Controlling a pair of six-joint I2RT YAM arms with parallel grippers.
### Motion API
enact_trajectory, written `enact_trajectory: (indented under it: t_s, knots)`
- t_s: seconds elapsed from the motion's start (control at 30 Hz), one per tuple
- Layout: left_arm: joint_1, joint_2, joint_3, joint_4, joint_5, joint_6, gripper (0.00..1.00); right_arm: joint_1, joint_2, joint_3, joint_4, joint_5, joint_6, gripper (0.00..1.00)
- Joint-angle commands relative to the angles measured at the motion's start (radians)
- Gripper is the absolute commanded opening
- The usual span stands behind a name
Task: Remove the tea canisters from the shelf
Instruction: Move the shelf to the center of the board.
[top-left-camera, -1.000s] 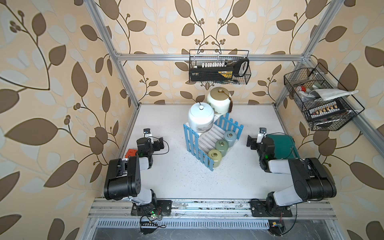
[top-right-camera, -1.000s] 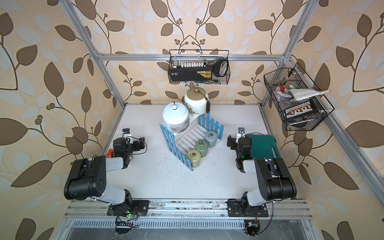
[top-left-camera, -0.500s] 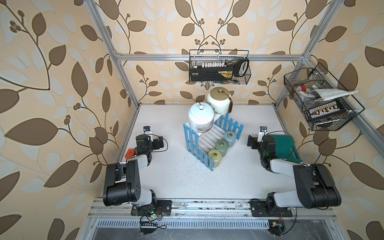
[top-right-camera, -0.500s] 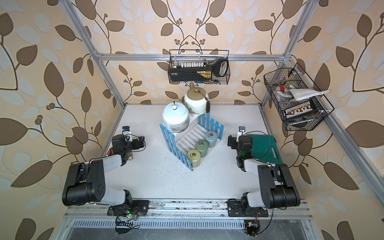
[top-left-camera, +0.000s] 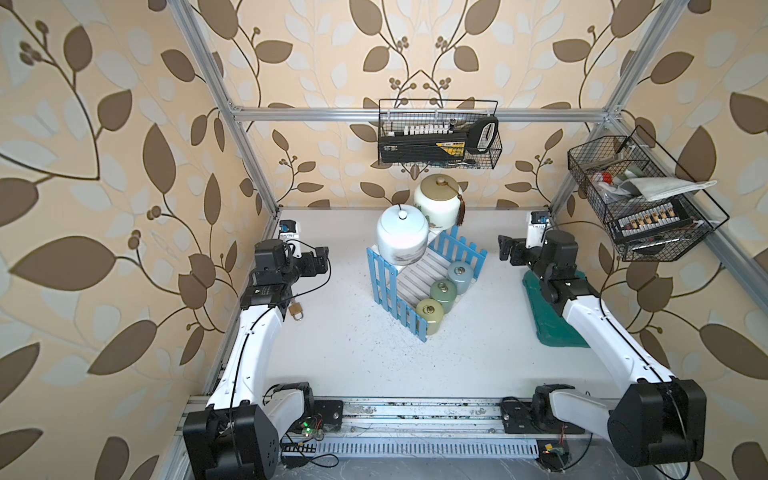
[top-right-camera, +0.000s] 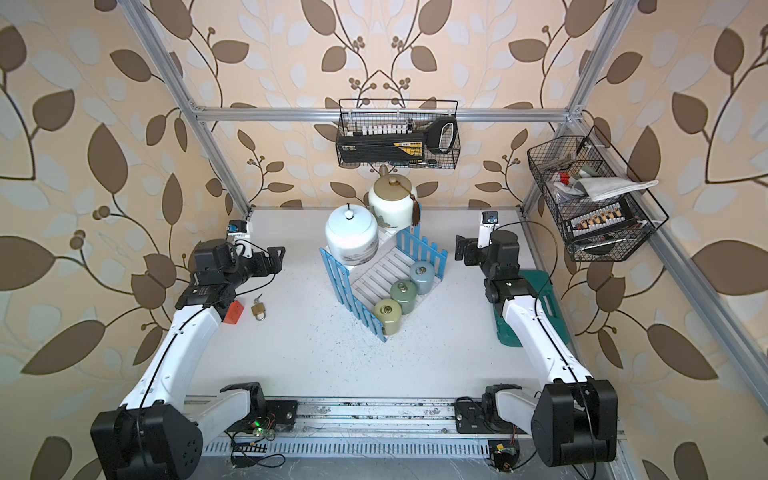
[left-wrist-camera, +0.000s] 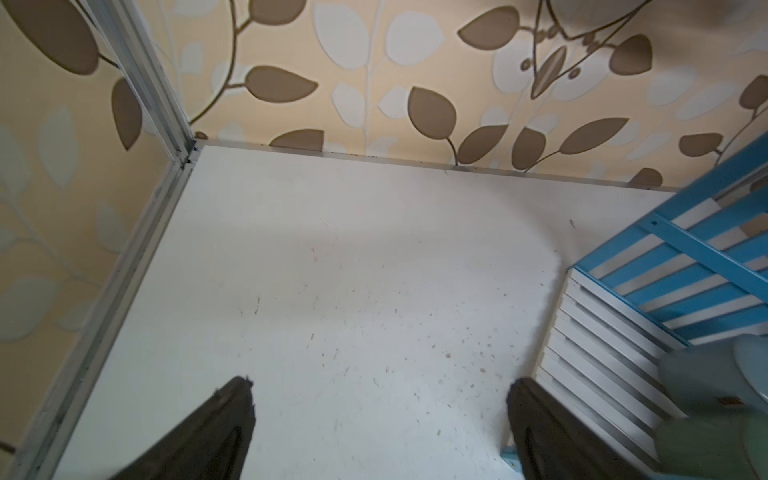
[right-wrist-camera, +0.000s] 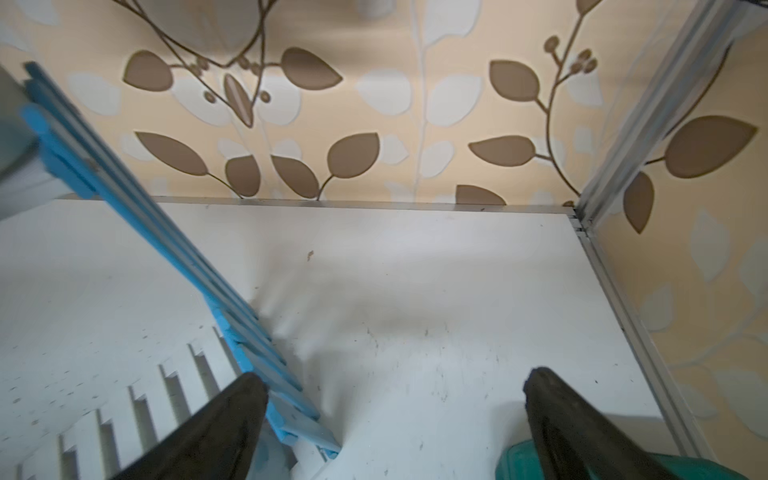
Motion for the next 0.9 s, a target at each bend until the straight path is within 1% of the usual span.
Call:
enact_trajectory:
  t_s: [0.0,0.1,0.27,0.43,0.57,0.67,0.8,0.87]
  knots:
    - [0.034,-0.040,-0.039,-0.095,0.083,-0.049,0.99,0.022,0.024,0.047,-0.118,-0.142,-0.017,0.99]
    - [0.042,-0.045,-0.089,-0.055,0.112,-0.022,0.99,0.053,0.093,0.077,-0.115,-0.193,-0.055,0.99]
    - [0.044,-0.048,-0.106,-0.041,0.150,0.002,0.99,0.114,0.194,0.122,-0.112,-0.248,-0.119,0.98]
    - [0.044,-0.057,-0.103,-0.060,0.169,0.005,0.99,0.122,0.271,0.166,-0.108,-0.241,-0.146,0.96]
    - [0.044,-0.063,-0.117,-0.037,0.170,0.011,0.99,0.121,0.342,0.186,-0.090,-0.247,-0.156,0.93]
    - [0.045,-0.064,-0.096,-0.070,0.172,0.015,0.99,0.121,0.397,0.211,-0.098,-0.261,-0.166,0.88]
    - [0.045,-0.067,-0.113,-0.043,0.178,0.013,0.99,0.123,0.443,0.232,-0.104,-0.277,-0.161,0.77]
    - [0.050,-0.066,-0.100,-0.062,0.187,0.004,0.99,0.124,0.446,0.230,-0.099,-0.273,-0.155,0.71]
